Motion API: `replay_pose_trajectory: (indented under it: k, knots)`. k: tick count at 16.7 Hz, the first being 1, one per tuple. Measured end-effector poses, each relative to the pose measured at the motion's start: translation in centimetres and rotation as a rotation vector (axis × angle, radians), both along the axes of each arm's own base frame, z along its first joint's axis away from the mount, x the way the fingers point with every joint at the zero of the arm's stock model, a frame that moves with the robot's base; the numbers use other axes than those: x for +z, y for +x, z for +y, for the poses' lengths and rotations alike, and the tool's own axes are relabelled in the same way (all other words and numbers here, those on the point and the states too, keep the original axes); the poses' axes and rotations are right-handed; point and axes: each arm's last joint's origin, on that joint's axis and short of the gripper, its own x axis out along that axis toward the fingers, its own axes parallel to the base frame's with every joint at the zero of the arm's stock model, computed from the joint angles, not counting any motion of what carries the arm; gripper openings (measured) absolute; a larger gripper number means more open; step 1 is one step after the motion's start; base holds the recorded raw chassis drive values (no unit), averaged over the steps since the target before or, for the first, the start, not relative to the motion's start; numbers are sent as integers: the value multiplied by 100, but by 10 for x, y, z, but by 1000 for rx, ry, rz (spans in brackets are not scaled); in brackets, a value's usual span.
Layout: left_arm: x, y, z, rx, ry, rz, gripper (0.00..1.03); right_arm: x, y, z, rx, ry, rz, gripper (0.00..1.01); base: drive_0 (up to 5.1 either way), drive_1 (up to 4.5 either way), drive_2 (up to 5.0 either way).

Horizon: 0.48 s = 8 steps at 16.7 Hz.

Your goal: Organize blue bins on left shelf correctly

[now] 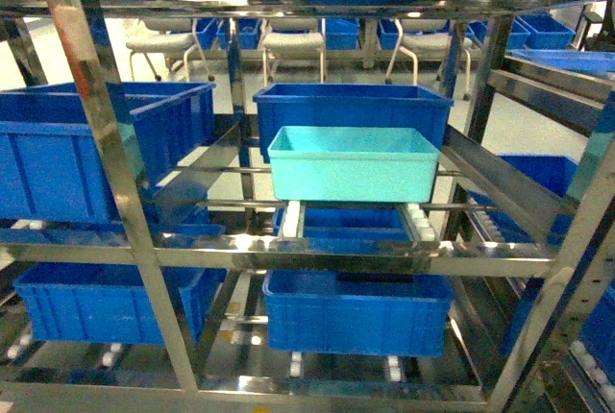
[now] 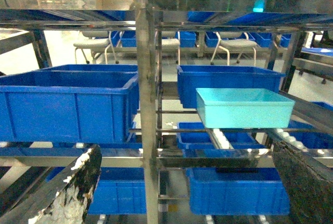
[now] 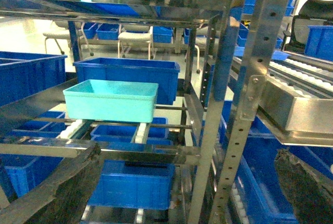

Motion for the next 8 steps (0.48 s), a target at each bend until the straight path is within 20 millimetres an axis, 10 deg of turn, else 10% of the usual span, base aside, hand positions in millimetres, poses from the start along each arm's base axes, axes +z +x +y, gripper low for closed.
replay_pose_trajectory:
  k: [8]
  knots:
    - [-1, 0, 0, -2, 0, 6, 98, -1, 0, 0, -1, 0, 5, 98, 464, -395, -32]
